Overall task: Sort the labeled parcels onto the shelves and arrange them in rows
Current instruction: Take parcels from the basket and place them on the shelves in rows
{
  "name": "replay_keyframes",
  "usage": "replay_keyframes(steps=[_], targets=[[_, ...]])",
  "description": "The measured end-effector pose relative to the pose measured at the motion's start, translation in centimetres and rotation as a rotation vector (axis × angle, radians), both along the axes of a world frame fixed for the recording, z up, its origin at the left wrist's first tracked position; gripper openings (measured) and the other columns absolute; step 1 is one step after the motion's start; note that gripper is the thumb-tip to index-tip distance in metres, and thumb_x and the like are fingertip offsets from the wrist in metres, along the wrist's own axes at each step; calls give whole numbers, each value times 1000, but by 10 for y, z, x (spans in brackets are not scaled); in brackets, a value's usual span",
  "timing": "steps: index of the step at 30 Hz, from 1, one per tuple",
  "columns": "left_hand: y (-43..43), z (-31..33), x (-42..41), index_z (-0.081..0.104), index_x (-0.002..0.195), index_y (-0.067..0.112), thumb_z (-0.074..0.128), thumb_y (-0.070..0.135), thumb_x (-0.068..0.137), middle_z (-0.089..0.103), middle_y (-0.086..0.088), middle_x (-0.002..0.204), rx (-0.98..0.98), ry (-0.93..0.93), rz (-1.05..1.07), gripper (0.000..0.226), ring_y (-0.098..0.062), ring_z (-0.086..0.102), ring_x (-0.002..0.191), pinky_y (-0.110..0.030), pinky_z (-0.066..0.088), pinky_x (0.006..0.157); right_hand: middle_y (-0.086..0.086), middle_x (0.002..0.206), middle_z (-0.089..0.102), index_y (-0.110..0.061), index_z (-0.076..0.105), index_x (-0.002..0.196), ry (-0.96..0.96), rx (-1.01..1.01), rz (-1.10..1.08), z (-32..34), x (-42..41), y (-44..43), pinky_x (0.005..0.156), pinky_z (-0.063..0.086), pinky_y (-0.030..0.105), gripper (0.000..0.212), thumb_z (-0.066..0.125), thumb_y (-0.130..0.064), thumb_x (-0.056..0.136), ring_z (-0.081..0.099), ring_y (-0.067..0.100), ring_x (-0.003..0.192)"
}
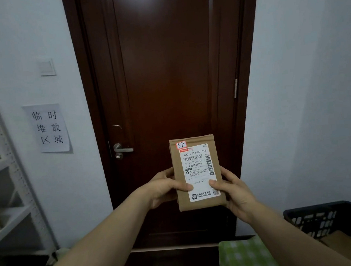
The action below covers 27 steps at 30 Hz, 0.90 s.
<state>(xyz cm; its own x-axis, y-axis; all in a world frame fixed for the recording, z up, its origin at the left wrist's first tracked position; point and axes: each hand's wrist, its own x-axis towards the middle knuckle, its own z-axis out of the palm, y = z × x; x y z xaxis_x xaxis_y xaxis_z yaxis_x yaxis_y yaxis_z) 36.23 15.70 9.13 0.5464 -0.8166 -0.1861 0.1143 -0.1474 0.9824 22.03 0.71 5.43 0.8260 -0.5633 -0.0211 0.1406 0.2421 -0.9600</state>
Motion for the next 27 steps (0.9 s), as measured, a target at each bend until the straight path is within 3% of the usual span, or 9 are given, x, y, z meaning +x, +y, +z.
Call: replay_keyframes(steps=[7,11,14,16,18,21,23,25,27], targets=[[54,-10,21,53,126,19,77,-8,68,72,-2,107,44,-10,76,68,-20,66,105,-40,55,89,0,98,74,-19,54,130,44,-69,82,-3,32,35,92,50,40,62,75,-7,73,68,17,95],[103,-18,29,46,135,17,78,-7,67,72,-2,109,81,-17,131,79,-18,67,102,-32,58,78,1,109,68,-19,49,135,48,-105,142,3,61,60,111,31,49,84,82,-23,59,56,19,113],[146,-26,25,43,139,17,78,-7,67,70,1,110,132,-32,202,84,-12,66,99,-23,56,68,3,121,63,-23,48,135,31,-155,227,13,83,86,107,31,39,86,85,-25,57,51,18,119],[175,-31,23,43,140,21,79,-6,65,70,2,112,172,-49,237,87,-13,65,104,-28,56,80,2,125,60,-23,50,133,37,-226,313,17,98,105,102,32,32,87,85,-23,54,49,17,122],[208,-38,17,45,137,25,80,-6,64,69,3,114,205,-60,284,86,-14,63,109,-35,53,93,1,124,59,-24,51,133,60,-304,456,16,113,129,108,33,34,87,85,-20,52,51,18,120],[264,-48,-7,48,131,30,78,-6,66,66,6,117,258,-37,395,81,-11,60,110,-31,50,95,3,124,60,-22,49,135,145,-431,716,4,132,176,110,36,36,90,87,-14,53,56,17,114],[307,-57,-25,46,134,30,79,-5,67,63,7,122,309,-8,474,83,-13,56,115,-32,49,97,5,124,60,-20,48,137,186,-495,870,-7,139,218,108,38,34,106,91,-22,40,58,17,112],[354,-70,-42,40,141,30,81,-1,65,59,5,129,372,9,533,91,-16,51,123,-36,45,102,4,122,61,-22,50,133,204,-555,988,-19,139,265,103,42,32,129,92,-42,13,59,17,109],[400,-85,-63,41,140,30,83,3,62,58,4,130,417,34,586,92,-18,51,125,-41,44,104,0,113,63,-26,50,129,211,-585,1108,-28,135,314,85,48,25,135,89,-48,1,62,13,100]])
